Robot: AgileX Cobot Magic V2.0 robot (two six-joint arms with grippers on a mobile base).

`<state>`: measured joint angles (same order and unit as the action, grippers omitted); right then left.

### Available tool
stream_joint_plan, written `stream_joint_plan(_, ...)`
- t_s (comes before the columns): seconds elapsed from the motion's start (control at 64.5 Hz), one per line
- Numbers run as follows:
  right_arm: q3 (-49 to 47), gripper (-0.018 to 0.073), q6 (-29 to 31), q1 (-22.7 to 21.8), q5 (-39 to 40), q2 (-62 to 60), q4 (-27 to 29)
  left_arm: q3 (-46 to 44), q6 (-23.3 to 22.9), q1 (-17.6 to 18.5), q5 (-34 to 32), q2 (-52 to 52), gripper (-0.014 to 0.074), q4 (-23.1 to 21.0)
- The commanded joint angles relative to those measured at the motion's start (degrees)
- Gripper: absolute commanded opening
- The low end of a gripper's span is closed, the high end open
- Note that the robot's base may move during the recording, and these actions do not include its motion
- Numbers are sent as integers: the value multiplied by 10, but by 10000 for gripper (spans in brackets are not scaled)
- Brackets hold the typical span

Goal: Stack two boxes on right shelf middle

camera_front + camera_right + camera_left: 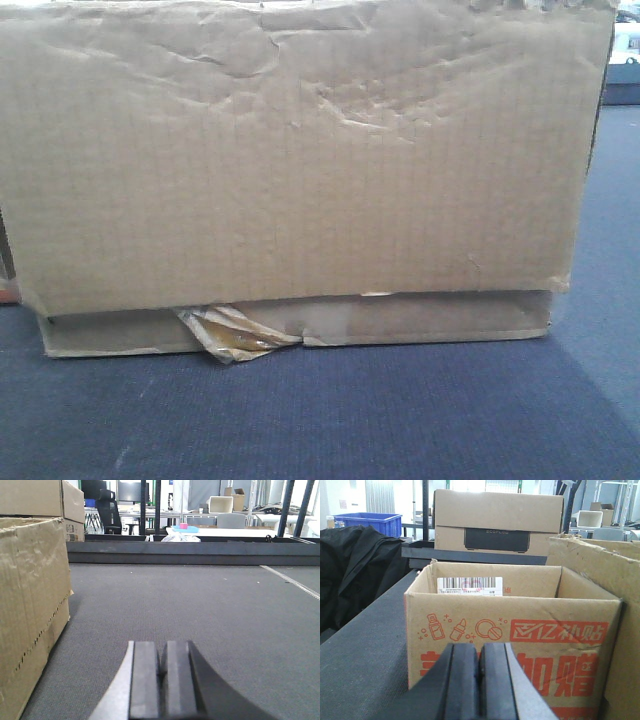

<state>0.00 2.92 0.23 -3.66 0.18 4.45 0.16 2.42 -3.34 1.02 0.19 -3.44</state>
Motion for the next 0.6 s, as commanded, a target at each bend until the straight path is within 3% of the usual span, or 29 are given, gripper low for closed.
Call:
stream_joint_plan(0.0, 0, -162, -1, -2, 11, -2, 0, -2, 2, 2, -10, -2, -111, -3)
stream_joint_plan(0.589, 0, -162, -1, -2, 11, -2, 0, -2, 2, 2, -14, -2, -111, -3)
